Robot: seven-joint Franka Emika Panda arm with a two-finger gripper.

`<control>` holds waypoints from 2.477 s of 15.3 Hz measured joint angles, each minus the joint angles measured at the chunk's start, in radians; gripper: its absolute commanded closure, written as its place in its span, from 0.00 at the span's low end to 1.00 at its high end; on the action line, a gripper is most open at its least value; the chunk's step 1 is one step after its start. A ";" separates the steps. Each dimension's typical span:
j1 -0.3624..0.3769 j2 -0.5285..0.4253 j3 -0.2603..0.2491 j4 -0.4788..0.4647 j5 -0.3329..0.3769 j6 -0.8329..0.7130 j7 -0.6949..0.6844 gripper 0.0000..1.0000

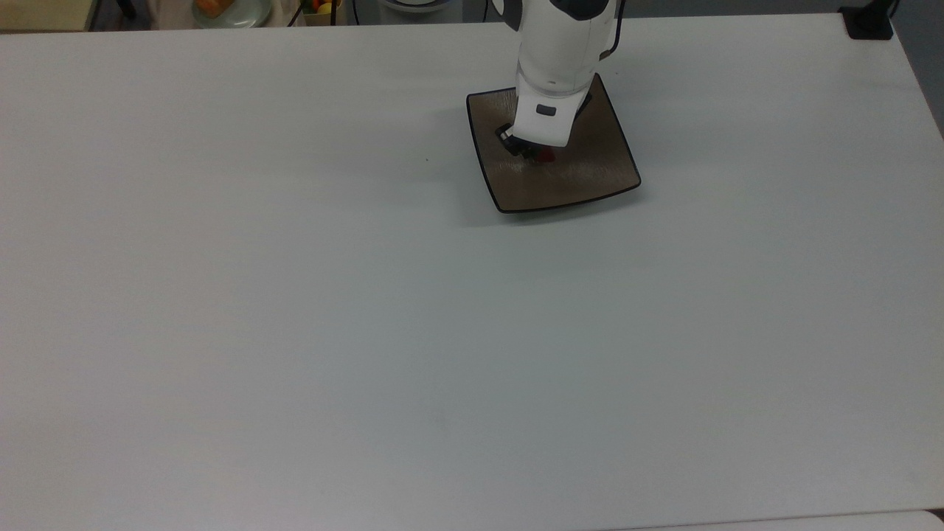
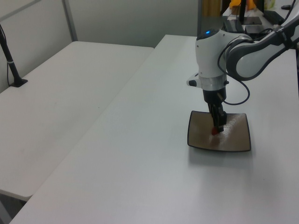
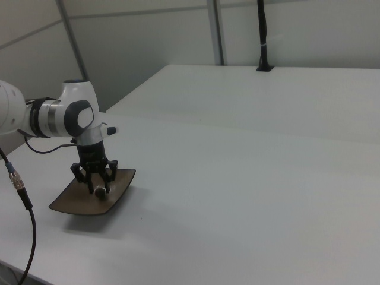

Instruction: Strawberries on a ceramic plate

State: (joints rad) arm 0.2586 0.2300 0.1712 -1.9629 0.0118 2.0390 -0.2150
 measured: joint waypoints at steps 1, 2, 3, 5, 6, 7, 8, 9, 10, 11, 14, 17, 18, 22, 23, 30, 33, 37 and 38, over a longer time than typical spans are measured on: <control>0.000 0.000 0.000 0.000 0.000 0.000 0.012 0.00; 0.000 0.000 0.000 0.001 0.000 0.001 0.027 0.00; 0.000 0.000 0.000 0.002 0.000 0.001 0.045 0.00; 0.000 -0.002 0.000 0.015 0.000 0.002 0.104 0.00; 0.000 -0.006 0.000 0.028 0.000 0.002 0.151 0.00; 0.000 -0.012 0.000 0.043 0.000 0.002 0.200 0.00; -0.002 -0.021 0.000 0.061 0.000 0.002 0.250 0.00; -0.006 -0.041 0.000 0.087 0.000 0.002 0.310 0.00; -0.010 -0.058 -0.001 0.100 0.000 0.002 0.336 0.00; -0.013 -0.079 -0.005 0.115 0.000 -0.006 0.361 0.00; -0.021 -0.150 -0.068 0.212 0.000 -0.192 0.418 0.00; -0.026 -0.180 -0.148 0.328 0.000 -0.361 0.421 0.00; -0.030 -0.189 -0.174 0.352 0.000 -0.384 0.421 0.00; -0.036 -0.219 -0.269 0.371 0.000 -0.399 0.413 0.00; -0.044 -0.223 -0.283 0.371 0.000 -0.399 0.391 0.00; -0.134 -0.230 -0.230 0.351 0.005 -0.381 0.254 0.00; -0.142 -0.230 -0.201 0.348 0.006 -0.353 0.254 0.00; -0.142 -0.230 -0.197 0.342 0.008 -0.350 0.254 0.00; -0.142 -0.230 -0.197 0.340 0.008 -0.350 0.254 0.00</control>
